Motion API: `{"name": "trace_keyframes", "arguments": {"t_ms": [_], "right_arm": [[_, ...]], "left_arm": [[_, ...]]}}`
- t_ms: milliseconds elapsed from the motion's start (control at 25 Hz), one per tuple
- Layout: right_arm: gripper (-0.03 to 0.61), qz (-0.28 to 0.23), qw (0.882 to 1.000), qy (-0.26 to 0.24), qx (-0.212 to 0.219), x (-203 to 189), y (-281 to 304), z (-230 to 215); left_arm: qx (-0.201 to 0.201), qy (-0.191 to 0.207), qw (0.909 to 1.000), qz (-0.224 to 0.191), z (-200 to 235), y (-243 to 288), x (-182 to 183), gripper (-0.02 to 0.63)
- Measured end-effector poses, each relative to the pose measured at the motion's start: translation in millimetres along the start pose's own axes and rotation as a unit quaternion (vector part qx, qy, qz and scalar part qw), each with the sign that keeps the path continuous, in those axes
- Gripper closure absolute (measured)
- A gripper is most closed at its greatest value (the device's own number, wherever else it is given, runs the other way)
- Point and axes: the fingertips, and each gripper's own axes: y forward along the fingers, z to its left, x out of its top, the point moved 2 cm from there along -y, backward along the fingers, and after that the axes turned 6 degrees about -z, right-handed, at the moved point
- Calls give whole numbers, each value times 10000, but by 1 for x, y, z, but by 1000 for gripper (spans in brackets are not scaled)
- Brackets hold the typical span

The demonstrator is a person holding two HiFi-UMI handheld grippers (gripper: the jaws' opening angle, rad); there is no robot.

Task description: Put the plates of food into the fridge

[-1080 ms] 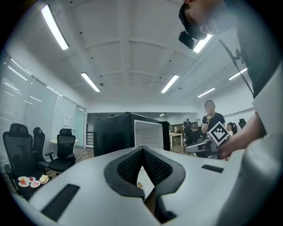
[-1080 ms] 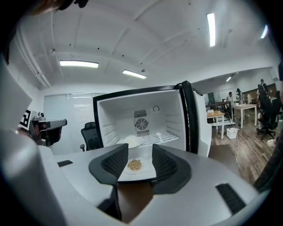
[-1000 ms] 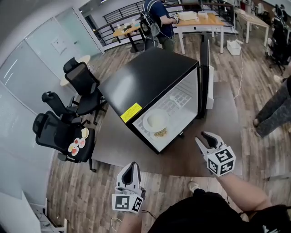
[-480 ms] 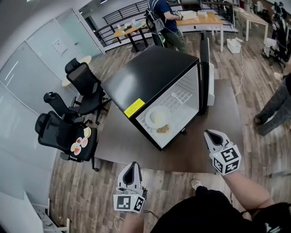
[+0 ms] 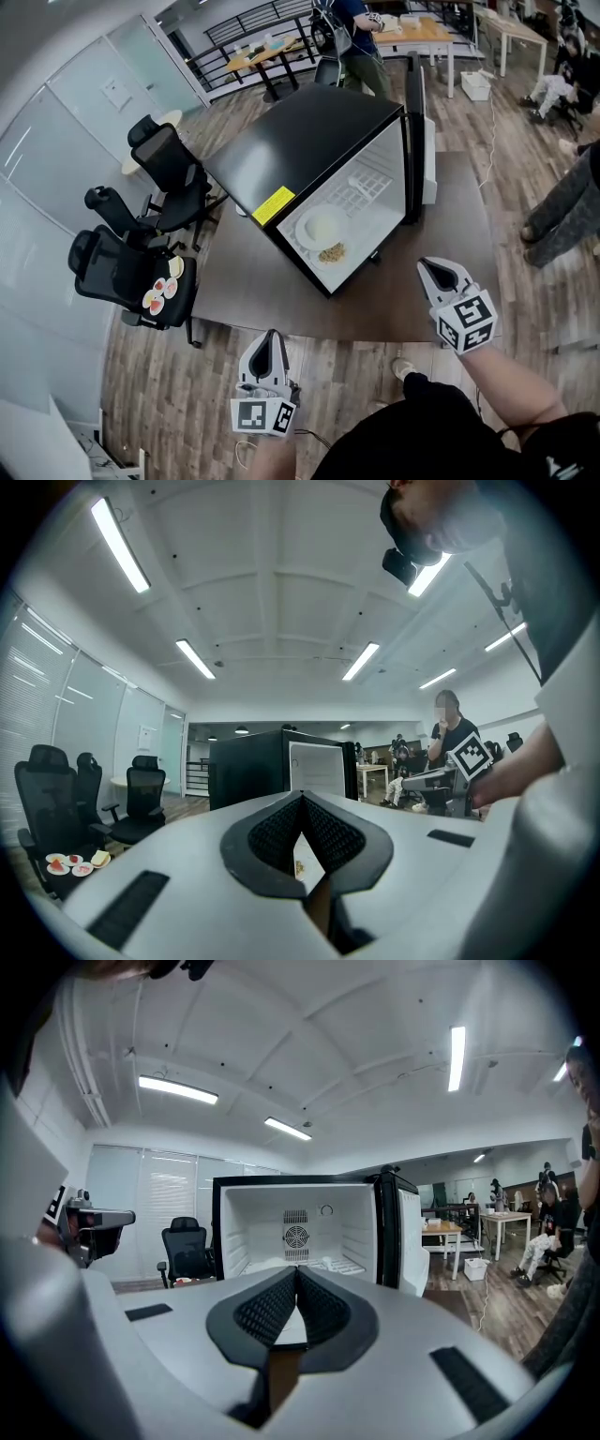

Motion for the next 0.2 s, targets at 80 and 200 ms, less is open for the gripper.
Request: {"name": "trace_keyframes", "arguments": {"t_ms": [80,200], "right_arm": [[569,-8,10000,-2,-19,1,-3,4],[569,-29,10000,-18,-42,2,-9,11]], "left_arm": [[-7,-19,10000,-15,1,-5,0,611],[-38,-30,10000,-49,2,-12,2,611]]}}
